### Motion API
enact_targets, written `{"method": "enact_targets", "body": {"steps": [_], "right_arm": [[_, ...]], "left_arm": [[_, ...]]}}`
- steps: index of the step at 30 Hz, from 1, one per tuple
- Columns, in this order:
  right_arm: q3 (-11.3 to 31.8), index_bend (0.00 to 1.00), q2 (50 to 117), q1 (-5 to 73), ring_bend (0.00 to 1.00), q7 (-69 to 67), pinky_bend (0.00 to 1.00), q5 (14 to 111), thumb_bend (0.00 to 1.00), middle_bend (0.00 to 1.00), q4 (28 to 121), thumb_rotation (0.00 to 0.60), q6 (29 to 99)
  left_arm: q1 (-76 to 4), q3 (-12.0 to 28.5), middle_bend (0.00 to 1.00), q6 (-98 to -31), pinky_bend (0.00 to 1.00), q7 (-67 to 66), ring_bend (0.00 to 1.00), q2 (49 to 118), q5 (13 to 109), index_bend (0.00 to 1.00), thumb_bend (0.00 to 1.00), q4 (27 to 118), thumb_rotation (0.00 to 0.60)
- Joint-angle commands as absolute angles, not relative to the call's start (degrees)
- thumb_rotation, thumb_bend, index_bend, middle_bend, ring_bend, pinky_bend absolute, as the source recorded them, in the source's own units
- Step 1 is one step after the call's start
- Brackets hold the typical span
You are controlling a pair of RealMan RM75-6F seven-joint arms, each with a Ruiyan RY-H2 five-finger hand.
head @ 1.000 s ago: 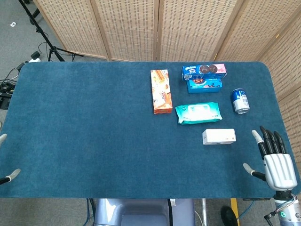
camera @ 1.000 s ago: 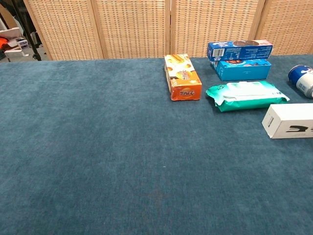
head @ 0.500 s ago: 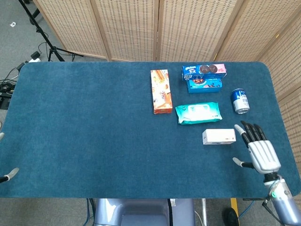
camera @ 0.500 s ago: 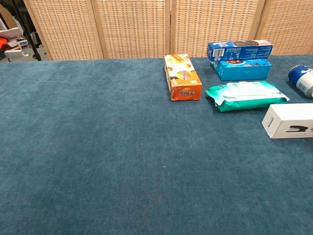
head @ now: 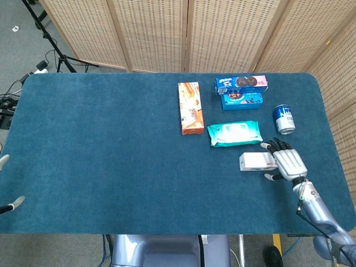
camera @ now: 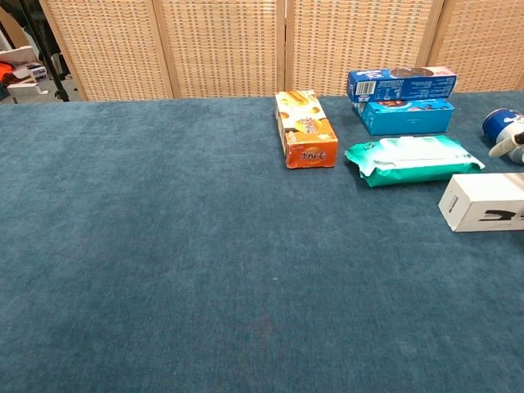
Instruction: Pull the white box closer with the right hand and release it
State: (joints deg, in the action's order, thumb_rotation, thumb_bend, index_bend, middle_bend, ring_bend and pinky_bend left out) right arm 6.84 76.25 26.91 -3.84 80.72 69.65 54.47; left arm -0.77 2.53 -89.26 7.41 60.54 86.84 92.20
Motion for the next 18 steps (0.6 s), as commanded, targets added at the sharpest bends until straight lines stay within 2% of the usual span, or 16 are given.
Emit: {"method": "enact_targets", "body": {"steps": [1,5,7,12,15,18], "right_arm": [[6.8,0.26,77.7,27.6,0.14,-3.5,0.18,80.2,0.21,0.27,67.9,0.6,54.1],[6.9,0.41,78.7,27.9,0.3,-4.7,0.23,80.1,0.33,0.44,66.8,0.6,54.5],[6.8,0.46,78.7,28.0,0.34,-5.3,0.24,80.3,0.39,0.48,66.9,0.6,54.6],[6.8,0.49,76.8,28.1,0.37,-7.0,0.26,80.9,0.53,0.51,70.2,0.6,55.5],[6.8,0.49,71.2,28.4,0.37,-11.8,0.26,80.6,0.58,0.51,78.5,0.6,53.0],[6.5,0.51,63.6,30.4,0.38,-15.6,0.26,79.8,0.65,0.52,87.0,0.6,46.7]], "left_arm": [[-1.0,2.6,0.0,-88.9,0.0,7.2,0.0,60.6,86.6,0.0,0.0,92.3,0.6],[-1.0,2.6,0.0,-88.8,0.0,7.0,0.0,60.6,86.4,0.0,0.0,92.4,0.6],[-1.0,2.6,0.0,-88.8,0.0,7.0,0.0,60.6,86.3,0.0,0.0,92.4,0.6],[-1.0,2.6,0.0,-88.9,0.0,7.2,0.0,60.5,86.4,0.0,0.0,92.5,0.6],[-0.9,2.6,0.0,-89.0,0.0,7.5,0.0,60.3,86.4,0.0,0.0,92.5,0.6],[-0.9,2.5,0.0,-89.0,0.0,7.5,0.0,60.3,86.5,0.0,0.0,92.4,0.6]]}}
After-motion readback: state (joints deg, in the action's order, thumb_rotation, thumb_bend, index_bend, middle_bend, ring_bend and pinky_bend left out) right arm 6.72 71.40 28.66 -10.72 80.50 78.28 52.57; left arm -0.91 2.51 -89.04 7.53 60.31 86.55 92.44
